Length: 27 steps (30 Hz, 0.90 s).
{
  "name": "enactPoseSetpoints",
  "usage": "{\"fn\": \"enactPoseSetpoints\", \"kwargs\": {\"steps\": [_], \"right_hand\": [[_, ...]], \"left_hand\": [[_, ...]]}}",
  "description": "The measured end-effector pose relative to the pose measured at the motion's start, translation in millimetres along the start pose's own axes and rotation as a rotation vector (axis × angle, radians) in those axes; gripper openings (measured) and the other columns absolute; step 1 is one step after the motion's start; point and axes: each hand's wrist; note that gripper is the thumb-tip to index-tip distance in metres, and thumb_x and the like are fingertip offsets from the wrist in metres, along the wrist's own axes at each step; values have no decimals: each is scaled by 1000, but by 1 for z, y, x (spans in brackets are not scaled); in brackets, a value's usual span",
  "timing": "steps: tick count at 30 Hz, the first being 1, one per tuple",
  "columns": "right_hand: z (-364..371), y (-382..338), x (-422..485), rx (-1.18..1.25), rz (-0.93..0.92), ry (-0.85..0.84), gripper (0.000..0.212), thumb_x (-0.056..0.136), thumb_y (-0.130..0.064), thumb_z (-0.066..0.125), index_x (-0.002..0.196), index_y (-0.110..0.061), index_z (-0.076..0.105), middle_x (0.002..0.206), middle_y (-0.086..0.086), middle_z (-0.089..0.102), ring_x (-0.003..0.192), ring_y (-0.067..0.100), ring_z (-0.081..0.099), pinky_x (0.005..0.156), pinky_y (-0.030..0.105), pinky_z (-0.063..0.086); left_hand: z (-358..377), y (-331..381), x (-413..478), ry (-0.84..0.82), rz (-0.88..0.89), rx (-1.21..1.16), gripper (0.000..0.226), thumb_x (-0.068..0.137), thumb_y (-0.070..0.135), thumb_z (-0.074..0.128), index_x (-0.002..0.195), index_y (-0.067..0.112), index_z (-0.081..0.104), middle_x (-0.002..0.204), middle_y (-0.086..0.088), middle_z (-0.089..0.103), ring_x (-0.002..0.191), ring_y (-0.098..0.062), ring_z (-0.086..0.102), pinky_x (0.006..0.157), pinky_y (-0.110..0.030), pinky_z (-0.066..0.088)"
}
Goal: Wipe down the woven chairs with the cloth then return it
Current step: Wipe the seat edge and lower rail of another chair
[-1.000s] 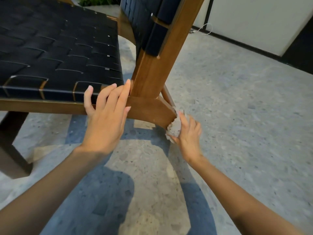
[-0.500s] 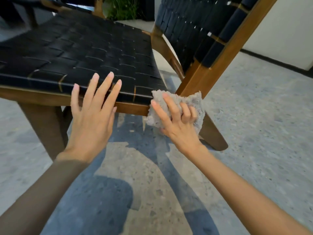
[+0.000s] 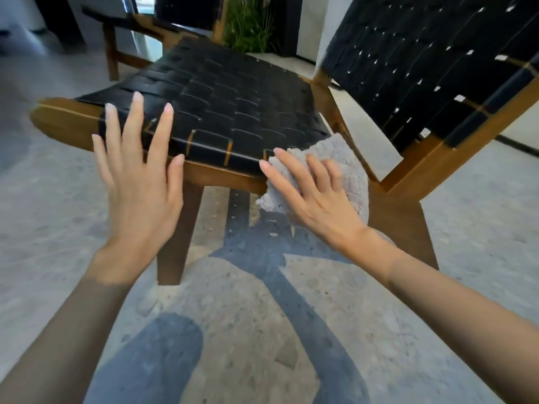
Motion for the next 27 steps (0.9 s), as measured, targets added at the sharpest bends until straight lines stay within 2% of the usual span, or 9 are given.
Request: {"fn": "enactPoseSetpoints", "kwargs": {"steps": [3, 7, 9, 12, 15, 19, 21, 23, 27], "right_hand": [[-10, -15, 27, 22, -72, -32, 48, 103, -14, 27, 150, -17, 16, 149, 13, 22, 119, 32, 34, 97, 39, 35], [-25, -38, 73, 72, -138, -6, 51, 100, -5, 25, 150, -17, 28, 149, 13, 40, 114, 33, 49, 93, 39, 41], [-30, -54, 97, 108, -167, -26, 52, 99, -7, 32, 150, -15, 27, 150, 14, 38, 116, 34, 45, 95, 40, 39], [-37, -80, 132, 175, -158, -32, 52, 99, -6, 20, 150, -11, 27, 149, 16, 38, 117, 36, 41, 96, 41, 38], [-44, -105, 166, 256, -182, -109, 56, 96, -13, 33, 151, -8, 21, 151, 18, 32, 123, 39, 43, 102, 45, 35], [-54, -138, 208, 272, -205, -143, 58, 94, -15, 14, 152, -7, 17, 150, 17, 34, 123, 38, 45, 100, 44, 36], [-56, -154, 227, 270, -241, -139, 55, 98, -13, 19, 152, -7, 11, 152, 17, 30, 127, 38, 40, 102, 43, 32], [-56, -166, 241, 261, -265, -145, 58, 100, -14, 28, 153, -8, 6, 154, 15, 26, 129, 37, 36, 104, 42, 28], [-62, -167, 240, 348, -215, -165, 82, 90, -32, 61, 153, -16, 12, 153, 6, 28, 127, 35, 35, 102, 40, 26]], "left_hand": [[-12, -18, -3, 28, -142, -83, 56, 100, 21, 40, 151, 20, 17, 158, -14, 4, 144, -39, -4, 116, -48, 2], [-28, -37, -4, 30, -225, -129, 60, 99, 18, 42, 152, 22, 14, 159, -9, 1, 145, -33, -5, 116, -35, 0], [-36, -47, -4, 27, -251, -138, 61, 100, 18, 42, 152, 24, 12, 160, -2, 1, 146, -27, -5, 114, -28, 0], [-50, -63, -6, 2, -277, -166, 60, 100, 17, 41, 152, 25, 11, 160, 5, 6, 147, -18, 0, 113, -25, 3], [-64, -80, -10, -13, -308, -185, 60, 100, 16, 41, 152, 25, 12, 159, 6, 11, 147, -14, 7, 113, -23, 8], [-78, -100, -17, -8, -324, -189, 56, 101, 18, 39, 151, 23, 14, 158, 4, 15, 144, -8, 13, 107, -7, 5], [-82, -109, -20, -10, -337, -201, 54, 101, 18, 38, 151, 20, 17, 157, 2, 20, 143, -8, 16, 106, -4, 5], [-83, -116, -24, -14, -360, -223, 53, 101, 17, 38, 150, 18, 19, 155, 0, 26, 142, -11, 21, 107, -9, 11], [-78, -116, -32, -40, -448, -388, 51, 100, 15, 41, 149, 18, 25, 145, 1, 40, 132, -13, 38, 107, -24, 32]]}}
Point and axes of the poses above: each hand's wrist, its own x-axis towards the middle knuckle, its own z-axis out of the palm, y = z × x
